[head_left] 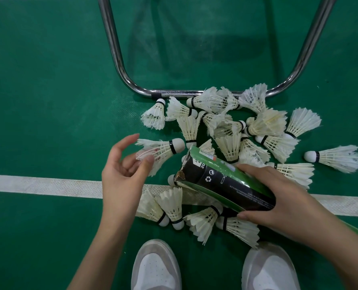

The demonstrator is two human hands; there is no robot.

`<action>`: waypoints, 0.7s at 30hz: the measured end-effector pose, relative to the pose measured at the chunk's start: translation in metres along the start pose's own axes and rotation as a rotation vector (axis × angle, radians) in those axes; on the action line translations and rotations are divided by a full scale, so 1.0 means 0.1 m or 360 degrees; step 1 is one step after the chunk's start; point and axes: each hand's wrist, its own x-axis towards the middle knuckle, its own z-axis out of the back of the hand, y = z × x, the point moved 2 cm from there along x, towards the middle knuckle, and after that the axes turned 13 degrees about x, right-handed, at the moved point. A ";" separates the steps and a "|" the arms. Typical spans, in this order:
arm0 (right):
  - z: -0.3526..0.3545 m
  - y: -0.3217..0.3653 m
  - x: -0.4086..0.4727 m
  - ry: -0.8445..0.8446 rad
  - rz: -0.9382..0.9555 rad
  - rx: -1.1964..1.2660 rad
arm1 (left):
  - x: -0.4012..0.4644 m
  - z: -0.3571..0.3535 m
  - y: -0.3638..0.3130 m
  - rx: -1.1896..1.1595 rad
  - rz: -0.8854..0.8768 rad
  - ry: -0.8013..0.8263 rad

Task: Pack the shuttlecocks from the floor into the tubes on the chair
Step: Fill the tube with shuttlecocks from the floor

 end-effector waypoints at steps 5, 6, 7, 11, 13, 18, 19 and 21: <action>0.00 0.00 0.00 0.0002 0.0000 -0.0008 | -0.05 -0.07 -0.05 0.0010 -0.0096 0.0193; -0.01 0.00 0.00 0.0007 -0.0002 -0.0011 | -0.07 -0.08 -0.05 0.0009 -0.0114 0.0227; -0.02 0.00 0.00 0.0018 -0.0006 -0.0016 | -0.08 -0.09 -0.06 0.0003 -0.0125 0.0262; -0.06 0.01 0.00 0.0057 -0.0035 -0.0002 | -0.14 -0.18 -0.05 -0.0025 -0.0086 0.0409; -0.06 0.01 -0.01 0.0055 -0.0036 0.0018 | -0.17 -0.22 -0.04 -0.0031 -0.0088 0.0470; -0.04 -0.01 -0.02 0.0052 -0.0027 0.0022 | -0.23 -0.26 -0.06 0.0059 -0.0067 0.0591; -0.04 -0.02 -0.02 0.0054 -0.0029 0.0018 | -0.24 -0.27 -0.07 0.0114 -0.0069 0.0655; -0.04 -0.01 -0.02 0.0066 -0.0036 0.0013 | -0.26 -0.32 -0.10 0.0227 -0.0072 0.0746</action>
